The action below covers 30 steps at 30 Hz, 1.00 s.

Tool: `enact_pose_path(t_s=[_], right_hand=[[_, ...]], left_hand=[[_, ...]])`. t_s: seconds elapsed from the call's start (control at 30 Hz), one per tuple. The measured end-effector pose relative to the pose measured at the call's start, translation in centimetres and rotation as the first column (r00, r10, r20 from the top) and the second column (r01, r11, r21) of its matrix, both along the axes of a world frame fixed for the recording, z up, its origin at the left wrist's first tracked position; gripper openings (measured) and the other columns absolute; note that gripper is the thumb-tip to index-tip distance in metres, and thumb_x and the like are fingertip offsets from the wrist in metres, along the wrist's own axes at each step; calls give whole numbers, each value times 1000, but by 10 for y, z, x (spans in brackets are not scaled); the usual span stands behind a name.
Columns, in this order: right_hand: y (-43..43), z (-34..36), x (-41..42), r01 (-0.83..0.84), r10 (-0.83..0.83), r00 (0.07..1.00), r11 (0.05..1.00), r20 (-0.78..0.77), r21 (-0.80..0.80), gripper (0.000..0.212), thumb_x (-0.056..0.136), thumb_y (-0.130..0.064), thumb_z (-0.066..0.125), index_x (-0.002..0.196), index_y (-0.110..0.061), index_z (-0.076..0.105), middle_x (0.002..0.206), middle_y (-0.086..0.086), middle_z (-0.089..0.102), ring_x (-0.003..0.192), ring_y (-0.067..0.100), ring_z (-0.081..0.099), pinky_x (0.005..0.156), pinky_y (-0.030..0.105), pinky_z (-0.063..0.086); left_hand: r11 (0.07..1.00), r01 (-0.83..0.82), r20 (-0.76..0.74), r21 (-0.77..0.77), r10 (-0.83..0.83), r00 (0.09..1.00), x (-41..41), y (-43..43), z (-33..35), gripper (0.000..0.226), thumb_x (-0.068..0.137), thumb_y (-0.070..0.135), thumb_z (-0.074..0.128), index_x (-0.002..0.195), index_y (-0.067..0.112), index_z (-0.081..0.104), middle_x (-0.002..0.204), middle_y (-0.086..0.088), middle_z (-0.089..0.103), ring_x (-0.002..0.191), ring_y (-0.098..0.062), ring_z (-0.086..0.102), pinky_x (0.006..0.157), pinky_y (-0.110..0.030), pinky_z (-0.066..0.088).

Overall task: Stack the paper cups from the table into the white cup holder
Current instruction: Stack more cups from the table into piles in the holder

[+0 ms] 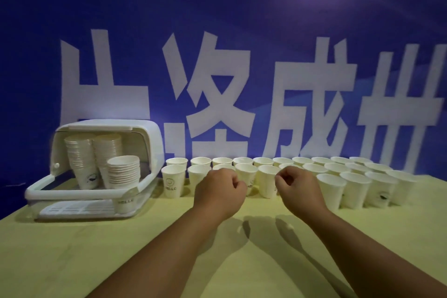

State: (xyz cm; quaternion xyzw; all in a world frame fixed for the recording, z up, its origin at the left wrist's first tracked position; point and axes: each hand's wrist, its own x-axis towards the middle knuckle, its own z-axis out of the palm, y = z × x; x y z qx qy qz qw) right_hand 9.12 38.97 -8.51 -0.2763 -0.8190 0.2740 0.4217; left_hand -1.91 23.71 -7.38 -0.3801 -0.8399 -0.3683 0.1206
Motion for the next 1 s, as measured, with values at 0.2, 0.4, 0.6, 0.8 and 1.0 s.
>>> enact_pose_path(t_s=[0.2, 0.4, 0.6, 0.8, 1.0], right_hand=[[69, -22, 46, 174, -175, 984, 984, -31, -39, 12, 95, -18, 64, 86, -26, 66, 79, -8, 68, 71, 8, 64, 61, 22, 51], [116, -41, 68, 325, -352, 931, 920, -100, -218, 37, 98, -10, 55, 128, -32, 54, 105, -1, 65, 88, 18, 62, 65, 36, 58], [135, -46, 74, 371, -370, 928, 901, 48, -226, 69, 91, -1, 57, 145, -41, 40, 132, 8, 53, 106, 30, 59, 81, 47, 59], [142, -48, 72, 488, -491, 871, 860, 19, -149, 23, 97, -18, 59, 119, -24, 61, 108, 4, 59, 88, 23, 59, 77, 44, 57], [127, -41, 69, 460, -465, 885, 881, -27, -106, 7, 97, -25, 62, 102, -25, 66, 94, -1, 63, 80, 18, 59, 69, 37, 54]], left_hand=[[985, 163, 34, -49, -162, 986, 49, 75, -15, 26, 92, 34, 57, 69, 22, 57, 69, 3, 62, 61, -13, 52, 52, -29, 40], [915, 376, 193, -147, -346, 918, 74, 144, -37, 67, 95, 21, 60, 151, 46, 30, 138, -2, 57, 116, -23, 60, 82, -34, 53], [887, 420, 131, -192, -401, 907, 88, 187, -45, 82, 99, 17, 57, 154, 56, 10, 156, -1, 43, 129, -26, 54, 89, -36, 50], [944, 305, 23, -124, -305, 952, 86, 191, -45, 9, 106, 32, 45, 110, 26, 52, 107, 3, 59, 93, -19, 58, 84, -42, 57], [966, 246, -65, -77, -251, 966, 66, 159, -39, 26, 109, 40, 37, 93, 24, 49, 94, 4, 56, 82, -20, 54, 67, -38, 44]])
